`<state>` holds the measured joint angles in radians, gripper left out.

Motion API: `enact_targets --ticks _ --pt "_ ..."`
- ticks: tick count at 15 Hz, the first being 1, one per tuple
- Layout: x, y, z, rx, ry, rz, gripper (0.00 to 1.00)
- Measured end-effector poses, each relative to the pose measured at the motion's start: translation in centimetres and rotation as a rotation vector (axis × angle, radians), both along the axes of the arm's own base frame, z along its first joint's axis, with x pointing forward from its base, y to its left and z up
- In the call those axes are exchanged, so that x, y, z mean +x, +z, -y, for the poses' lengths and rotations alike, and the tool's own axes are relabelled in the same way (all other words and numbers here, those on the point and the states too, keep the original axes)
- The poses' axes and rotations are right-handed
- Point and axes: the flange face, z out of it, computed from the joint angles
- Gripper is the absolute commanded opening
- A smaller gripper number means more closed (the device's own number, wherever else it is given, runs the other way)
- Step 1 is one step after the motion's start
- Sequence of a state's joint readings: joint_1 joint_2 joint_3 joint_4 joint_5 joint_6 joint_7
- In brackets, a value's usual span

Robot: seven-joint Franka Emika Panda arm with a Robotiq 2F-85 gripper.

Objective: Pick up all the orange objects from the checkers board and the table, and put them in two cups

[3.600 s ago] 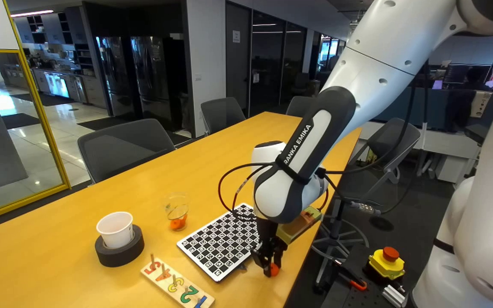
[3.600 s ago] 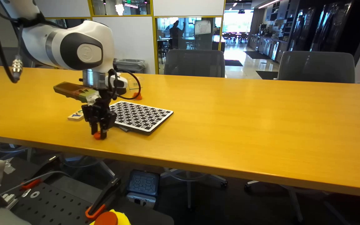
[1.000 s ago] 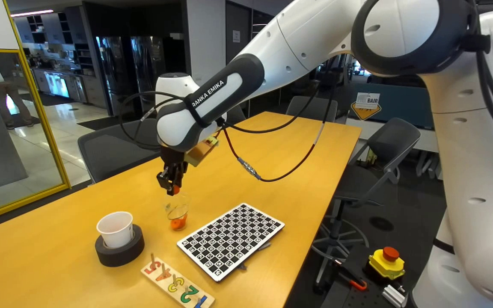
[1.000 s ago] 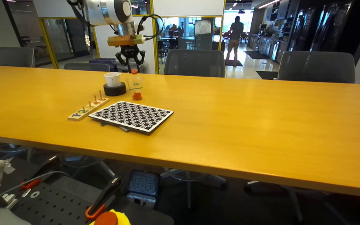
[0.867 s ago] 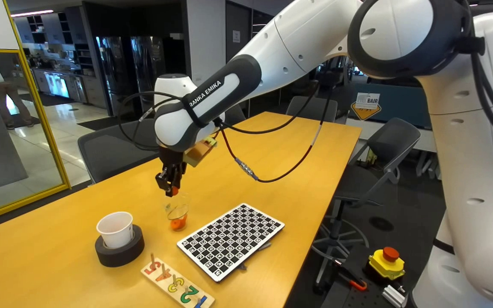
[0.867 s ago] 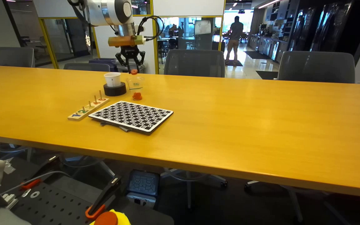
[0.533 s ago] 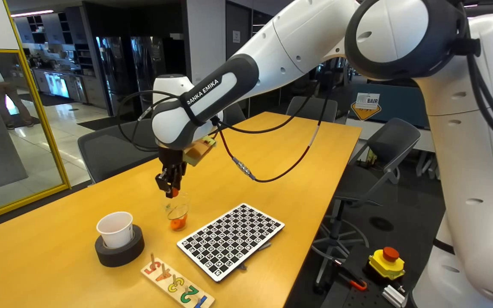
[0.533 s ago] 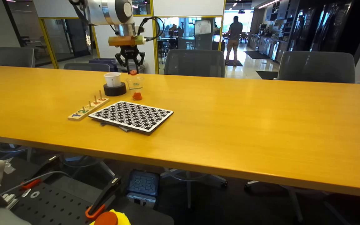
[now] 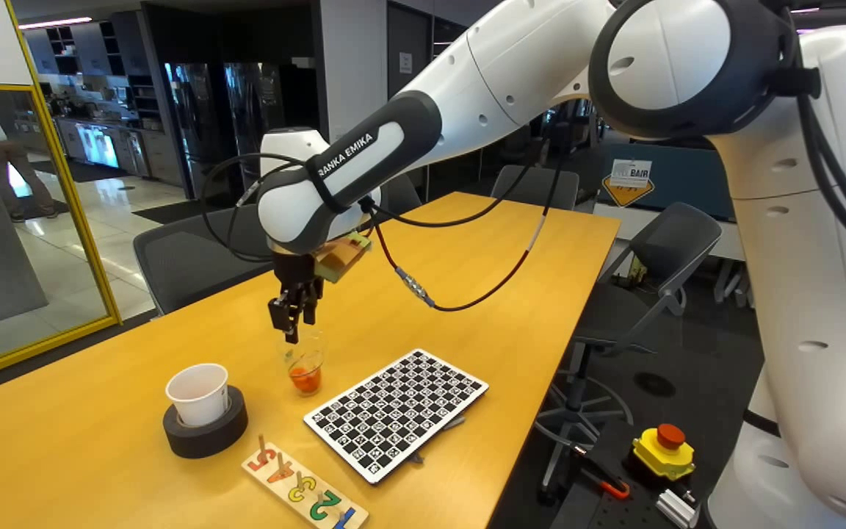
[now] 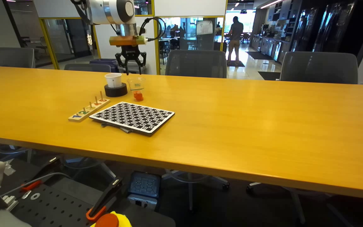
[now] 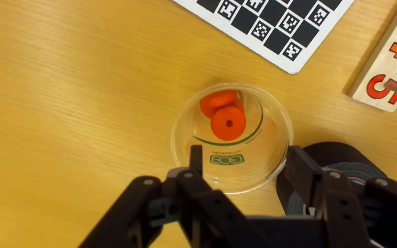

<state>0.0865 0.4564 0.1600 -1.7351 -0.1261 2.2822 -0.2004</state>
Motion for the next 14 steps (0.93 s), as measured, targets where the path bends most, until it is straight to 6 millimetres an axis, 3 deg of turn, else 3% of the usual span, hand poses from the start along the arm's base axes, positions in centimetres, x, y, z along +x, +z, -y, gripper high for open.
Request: enact_targets --ticks 1,8,10,14 --pt "0.0 -0.1 0.0 0.000 0.000 -0.002 1.00" --pt "-1.4 0.5 0.1 -0.028 0.002 -0.022 1.00" --pt "-3.3 1.1 0.3 -0.051 -0.002 -0.030 1.00" --pt "-9.1 2.9 1.0 -0.084 -0.014 -0.046 1.00"
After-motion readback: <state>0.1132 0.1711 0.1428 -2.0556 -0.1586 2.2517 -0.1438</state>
